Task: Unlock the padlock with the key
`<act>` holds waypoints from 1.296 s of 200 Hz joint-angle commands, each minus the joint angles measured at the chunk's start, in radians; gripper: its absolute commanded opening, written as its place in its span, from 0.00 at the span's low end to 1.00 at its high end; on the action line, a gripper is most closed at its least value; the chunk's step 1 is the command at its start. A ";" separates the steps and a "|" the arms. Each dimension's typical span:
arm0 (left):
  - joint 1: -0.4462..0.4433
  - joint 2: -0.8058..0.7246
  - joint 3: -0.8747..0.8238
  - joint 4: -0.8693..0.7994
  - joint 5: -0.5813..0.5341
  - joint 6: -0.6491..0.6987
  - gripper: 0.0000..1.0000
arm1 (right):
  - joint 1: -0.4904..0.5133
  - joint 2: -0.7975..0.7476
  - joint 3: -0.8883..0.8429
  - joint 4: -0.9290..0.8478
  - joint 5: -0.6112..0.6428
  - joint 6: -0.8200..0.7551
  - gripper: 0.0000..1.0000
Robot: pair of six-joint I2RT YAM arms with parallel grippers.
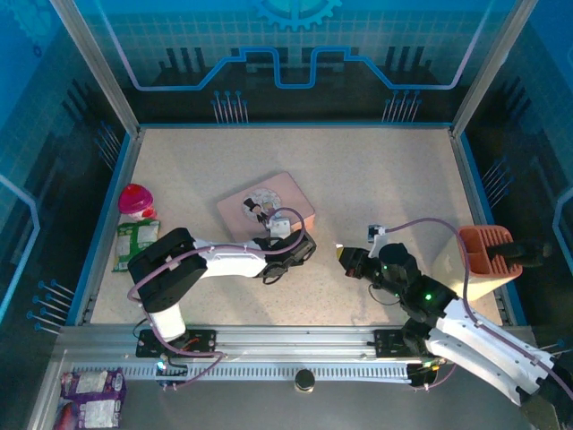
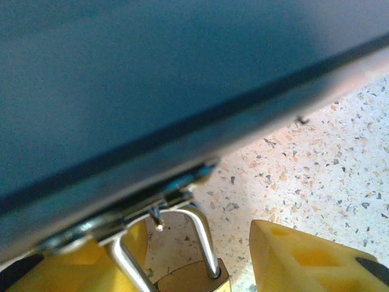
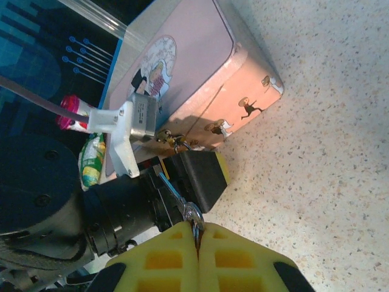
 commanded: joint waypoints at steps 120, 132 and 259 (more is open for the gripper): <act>0.017 -0.020 -0.049 0.066 -0.020 0.032 0.35 | 0.029 0.138 -0.054 0.147 -0.033 0.094 0.00; 0.020 -0.024 -0.064 0.087 -0.011 0.037 0.34 | 0.032 0.152 -0.060 0.158 -0.030 0.106 0.00; 0.026 -0.083 -0.142 0.186 0.060 0.004 0.15 | 0.070 0.211 -0.070 0.178 -0.002 0.163 0.00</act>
